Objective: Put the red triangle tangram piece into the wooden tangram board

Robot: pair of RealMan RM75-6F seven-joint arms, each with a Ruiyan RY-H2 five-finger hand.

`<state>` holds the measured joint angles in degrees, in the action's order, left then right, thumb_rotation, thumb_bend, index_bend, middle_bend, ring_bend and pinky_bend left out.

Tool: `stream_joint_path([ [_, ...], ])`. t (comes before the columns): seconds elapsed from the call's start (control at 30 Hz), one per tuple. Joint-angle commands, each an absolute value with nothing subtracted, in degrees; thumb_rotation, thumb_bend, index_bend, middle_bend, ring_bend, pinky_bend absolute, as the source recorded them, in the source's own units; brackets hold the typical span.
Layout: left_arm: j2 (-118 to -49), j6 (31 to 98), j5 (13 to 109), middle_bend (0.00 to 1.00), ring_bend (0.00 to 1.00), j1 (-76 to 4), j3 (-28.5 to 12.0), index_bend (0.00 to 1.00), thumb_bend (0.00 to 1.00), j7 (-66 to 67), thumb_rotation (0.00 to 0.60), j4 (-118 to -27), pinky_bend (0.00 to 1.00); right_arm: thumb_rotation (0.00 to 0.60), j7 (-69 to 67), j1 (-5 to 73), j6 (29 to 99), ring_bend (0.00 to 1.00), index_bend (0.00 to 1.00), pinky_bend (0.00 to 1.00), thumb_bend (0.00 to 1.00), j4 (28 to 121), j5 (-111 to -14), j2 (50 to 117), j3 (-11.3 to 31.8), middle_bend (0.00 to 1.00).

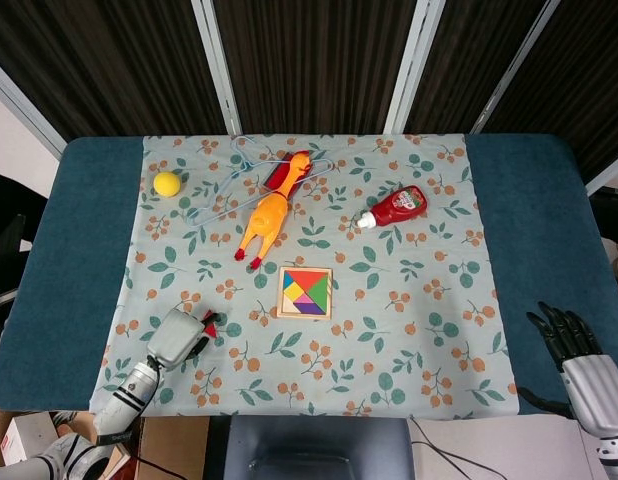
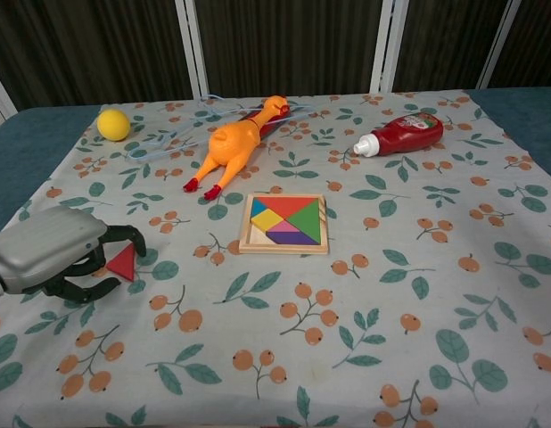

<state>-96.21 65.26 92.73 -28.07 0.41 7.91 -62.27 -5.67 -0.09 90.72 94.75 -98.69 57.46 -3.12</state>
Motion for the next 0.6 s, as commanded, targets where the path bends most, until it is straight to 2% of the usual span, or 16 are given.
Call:
stream_joint_path([
  [0.03,-96.47,65.18,92.44,1.00,1.00,-28.16,0.57,0.37,0.40,7.48,0.600,-61.78,1.00,0.600,-5.69,-0.11,90.77,0.00,0.00,0.00,0.20,94.74,-98.68,57.46,-3.11,0.00],
  [0.23,-97.02,65.49,92.07,1.00,1.00,-28.28,0.68,0.40,0.40,6.53,0.600,-60.95,1.00,0.600,-5.66,-0.09,90.69,0.00,0.00,0.00,0.20,94.75,-98.68,57.49,-3.14,0.00],
  [0.6,-97.90,66.09,91.44,1.00,1.00,-28.49,0.60,0.52,0.40,5.69,0.600,-59.68,1.00,0.600,-5.35,-0.06,90.56,0.00,0.00,0.00,0.20,94.82,-98.60,57.56,-3.12,0.00],
])
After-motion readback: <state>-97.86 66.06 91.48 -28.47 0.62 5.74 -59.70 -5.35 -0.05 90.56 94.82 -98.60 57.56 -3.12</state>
